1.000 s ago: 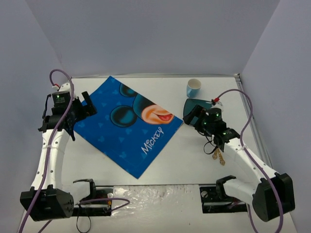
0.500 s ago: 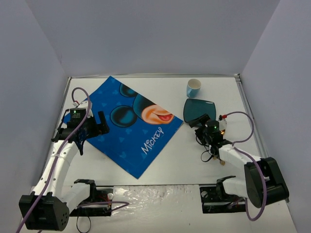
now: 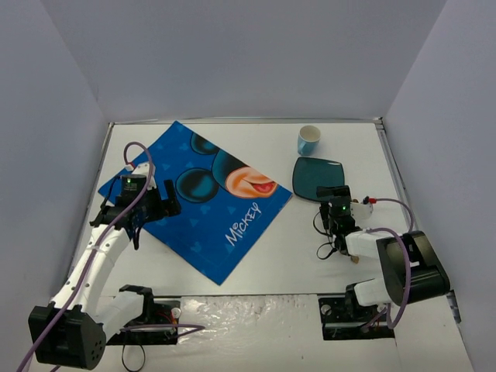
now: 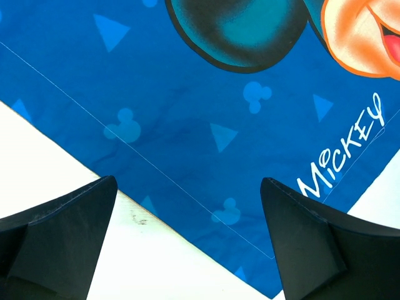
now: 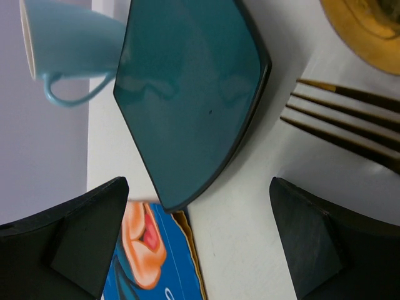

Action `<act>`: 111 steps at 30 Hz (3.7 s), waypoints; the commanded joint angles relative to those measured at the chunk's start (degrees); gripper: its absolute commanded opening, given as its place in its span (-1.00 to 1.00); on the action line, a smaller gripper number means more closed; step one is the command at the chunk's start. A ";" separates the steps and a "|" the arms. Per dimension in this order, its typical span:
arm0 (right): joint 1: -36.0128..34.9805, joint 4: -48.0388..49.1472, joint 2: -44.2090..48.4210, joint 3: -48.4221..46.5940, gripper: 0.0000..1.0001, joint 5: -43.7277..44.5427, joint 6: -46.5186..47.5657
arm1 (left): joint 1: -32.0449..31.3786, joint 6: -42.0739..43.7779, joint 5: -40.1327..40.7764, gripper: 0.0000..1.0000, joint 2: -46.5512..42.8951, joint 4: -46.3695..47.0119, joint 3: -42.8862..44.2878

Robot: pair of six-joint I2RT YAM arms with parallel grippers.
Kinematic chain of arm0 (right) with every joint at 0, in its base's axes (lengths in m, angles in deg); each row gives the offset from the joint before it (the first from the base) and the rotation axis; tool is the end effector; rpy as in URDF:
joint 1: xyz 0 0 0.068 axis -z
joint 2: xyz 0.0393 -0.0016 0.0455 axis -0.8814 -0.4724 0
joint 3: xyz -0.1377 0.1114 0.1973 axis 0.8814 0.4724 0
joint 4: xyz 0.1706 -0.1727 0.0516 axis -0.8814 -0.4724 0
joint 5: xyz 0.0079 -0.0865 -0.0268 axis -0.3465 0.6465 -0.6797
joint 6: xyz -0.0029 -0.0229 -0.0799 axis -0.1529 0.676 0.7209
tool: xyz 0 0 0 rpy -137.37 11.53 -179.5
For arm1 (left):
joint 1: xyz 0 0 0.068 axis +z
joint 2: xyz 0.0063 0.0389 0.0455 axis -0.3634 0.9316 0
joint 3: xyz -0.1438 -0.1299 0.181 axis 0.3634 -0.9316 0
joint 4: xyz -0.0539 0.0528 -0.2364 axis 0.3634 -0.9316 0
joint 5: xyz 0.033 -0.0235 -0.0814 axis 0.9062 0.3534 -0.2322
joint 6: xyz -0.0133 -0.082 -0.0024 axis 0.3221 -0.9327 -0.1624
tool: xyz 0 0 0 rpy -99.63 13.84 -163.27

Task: Set the dinner table for one person

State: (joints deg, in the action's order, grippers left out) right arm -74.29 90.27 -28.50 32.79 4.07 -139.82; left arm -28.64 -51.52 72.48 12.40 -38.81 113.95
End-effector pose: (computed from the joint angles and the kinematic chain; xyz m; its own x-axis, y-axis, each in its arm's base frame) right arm 0.2625 0.0393 0.1403 -0.0383 0.9599 -0.2776 0.3036 0.2758 0.9120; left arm 0.2273 -0.0392 0.2510 -0.6843 -0.3162 -0.6571 -0.0516 0.9198 -0.3889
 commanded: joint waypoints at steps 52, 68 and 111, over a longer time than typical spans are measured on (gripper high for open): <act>13.50 -5.86 13.80 -1.76 -1.00 0.38 1.37 | 0.83 0.28 3.09 0.94 1.17 1.42 1.50; 17.19 -11.87 26.28 -8.79 -1.00 -19.69 11.79 | 1.01 -0.21 2.41 0.94 1.61 1.20 2.07; -28.35 41.21 -35.70 -42.90 -1.00 -19.80 3.64 | 4.17 -1.51 6.99 0.94 -2.28 -12.39 16.80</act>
State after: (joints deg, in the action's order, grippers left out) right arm -101.22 106.46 -65.71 -3.62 -17.28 -132.25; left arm -24.92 -53.42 78.38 11.47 -52.04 130.08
